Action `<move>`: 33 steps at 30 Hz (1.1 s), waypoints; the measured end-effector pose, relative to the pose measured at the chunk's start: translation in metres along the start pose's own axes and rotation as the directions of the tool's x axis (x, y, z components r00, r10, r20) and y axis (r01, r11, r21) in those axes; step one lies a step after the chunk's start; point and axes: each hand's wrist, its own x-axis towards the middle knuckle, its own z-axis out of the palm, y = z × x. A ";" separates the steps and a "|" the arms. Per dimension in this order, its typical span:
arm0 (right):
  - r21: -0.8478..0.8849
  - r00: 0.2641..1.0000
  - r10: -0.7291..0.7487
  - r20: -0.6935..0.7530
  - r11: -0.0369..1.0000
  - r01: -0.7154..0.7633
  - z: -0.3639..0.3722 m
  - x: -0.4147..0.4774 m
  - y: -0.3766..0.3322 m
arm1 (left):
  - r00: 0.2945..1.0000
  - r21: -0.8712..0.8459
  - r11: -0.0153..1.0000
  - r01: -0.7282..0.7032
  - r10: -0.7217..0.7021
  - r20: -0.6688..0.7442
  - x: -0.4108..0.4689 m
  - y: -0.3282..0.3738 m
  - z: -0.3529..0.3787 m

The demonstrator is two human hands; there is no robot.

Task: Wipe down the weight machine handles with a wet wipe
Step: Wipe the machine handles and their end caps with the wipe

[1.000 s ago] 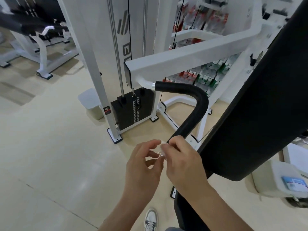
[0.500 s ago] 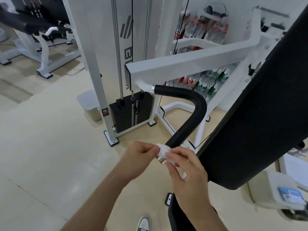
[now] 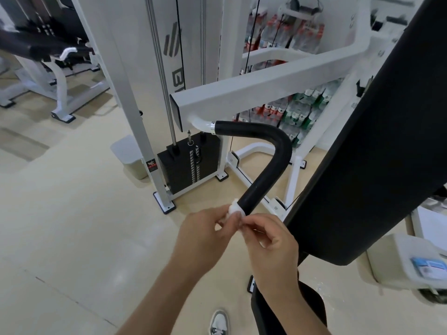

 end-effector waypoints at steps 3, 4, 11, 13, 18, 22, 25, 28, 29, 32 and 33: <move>0.019 1.000 0.002 0.014 1.000 -0.002 0.001 -0.001 -0.002 | 0.966 -0.152 0.980 0.126 -0.087 0.242 0.018 -0.007 -0.010; 0.031 1.000 0.028 0.013 0.999 -0.028 0.002 0.000 -0.002 | 0.942 -0.266 0.944 0.195 -0.104 0.320 0.020 -0.009 -0.012; 0.062 0.976 0.202 0.084 0.976 -0.207 -0.004 0.008 0.002 | 0.970 0.357 0.915 -0.188 0.229 -0.075 -0.007 -0.003 -0.003; 0.029 0.980 0.178 0.090 0.983 -0.181 -0.004 0.009 0.001 | 0.936 0.472 0.836 -0.280 0.347 -0.059 -0.014 0.000 0.002; -0.076 0.995 -0.016 0.095 0.997 0.024 0.000 0.006 -0.004 | 0.964 -0.159 0.974 0.162 -0.121 0.237 0.017 -0.006 -0.015; -0.426 0.922 -0.245 0.298 0.830 0.359 -0.006 0.015 -0.010 | 0.976 0.095 0.990 -0.105 0.085 0.200 0.019 -0.012 -0.016; -0.524 0.884 -0.350 0.311 0.713 0.466 -0.003 0.019 -0.018 | 0.947 0.329 0.891 -0.312 0.317 0.041 -0.004 -0.010 -0.012; -0.499 0.884 -0.404 0.237 0.730 0.467 0.002 0.011 -0.014 | 0.967 0.237 0.938 -0.251 0.253 0.023 -0.015 -0.020 -0.014; -0.478 0.897 -0.392 0.204 0.760 0.440 0.002 0.009 -0.011 | 0.977 0.214 0.956 -0.202 0.211 -0.023 -0.017 -0.023 -0.015; -0.439 0.935 -0.333 0.123 0.827 0.352 0.003 0.009 -0.010 | 0.956 0.295 0.925 -0.240 0.278 -0.092 -0.017 -0.013 -0.016; -0.446 0.940 -0.320 0.117 0.829 0.338 0.005 0.010 -0.010 | 0.936 0.323 0.894 -0.311 0.347 -0.058 -0.015 -0.010 -0.013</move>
